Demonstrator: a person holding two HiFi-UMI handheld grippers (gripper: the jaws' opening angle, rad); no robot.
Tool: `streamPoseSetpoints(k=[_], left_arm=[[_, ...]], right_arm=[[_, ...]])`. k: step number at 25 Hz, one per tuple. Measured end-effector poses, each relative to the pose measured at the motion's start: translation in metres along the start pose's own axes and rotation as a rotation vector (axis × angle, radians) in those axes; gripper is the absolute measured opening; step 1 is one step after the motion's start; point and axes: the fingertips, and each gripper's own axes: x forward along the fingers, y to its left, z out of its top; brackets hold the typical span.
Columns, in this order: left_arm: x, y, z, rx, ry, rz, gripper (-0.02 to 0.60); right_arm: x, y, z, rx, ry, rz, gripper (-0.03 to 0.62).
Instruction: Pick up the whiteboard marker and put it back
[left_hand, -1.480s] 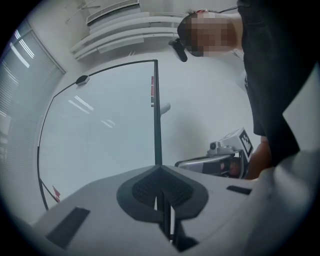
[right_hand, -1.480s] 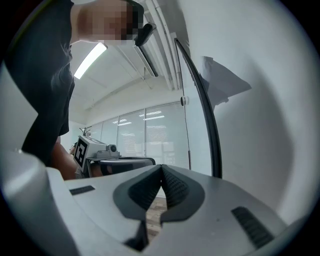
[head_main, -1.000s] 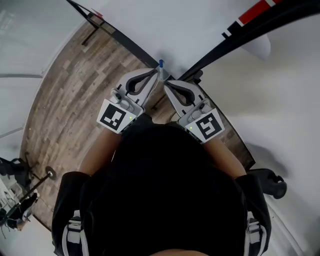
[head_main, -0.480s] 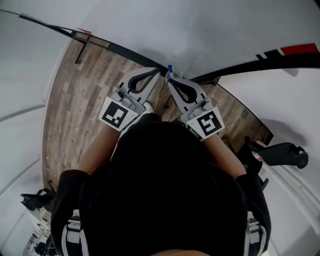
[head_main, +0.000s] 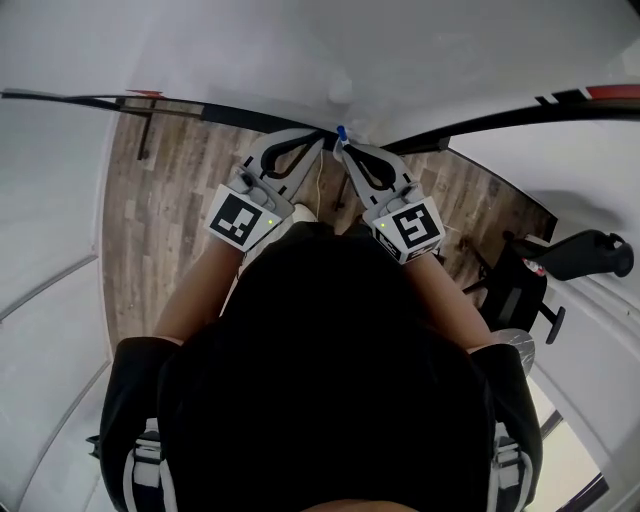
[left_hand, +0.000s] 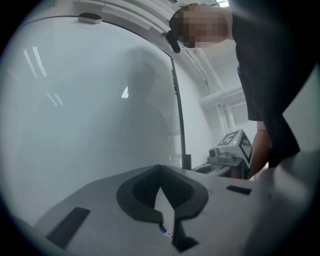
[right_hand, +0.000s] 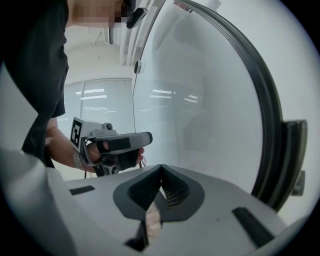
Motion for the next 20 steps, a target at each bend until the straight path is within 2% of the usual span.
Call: streamPoseSetpoints(k=[8, 15, 20], left_arm=[[0.003, -0.002, -0.017, -0.020, 0.001, -0.072, 0.003], [0.005, 0.000, -0.031, -0.018, 0.009, -0.082, 0.003], [0.006, 0.001, -0.038, -0.028, 0.020, -0.091, 0.003]], right_arm=[[0.013, -0.016, -0.039, 0.008, 0.096, -0.106, -0.003], [0.025, -0.029, -0.071, 0.014, 0.180, -0.158, 0.000], [0.033, -0.040, -0.091, 0.021, 0.233, -0.215, 0.028]])
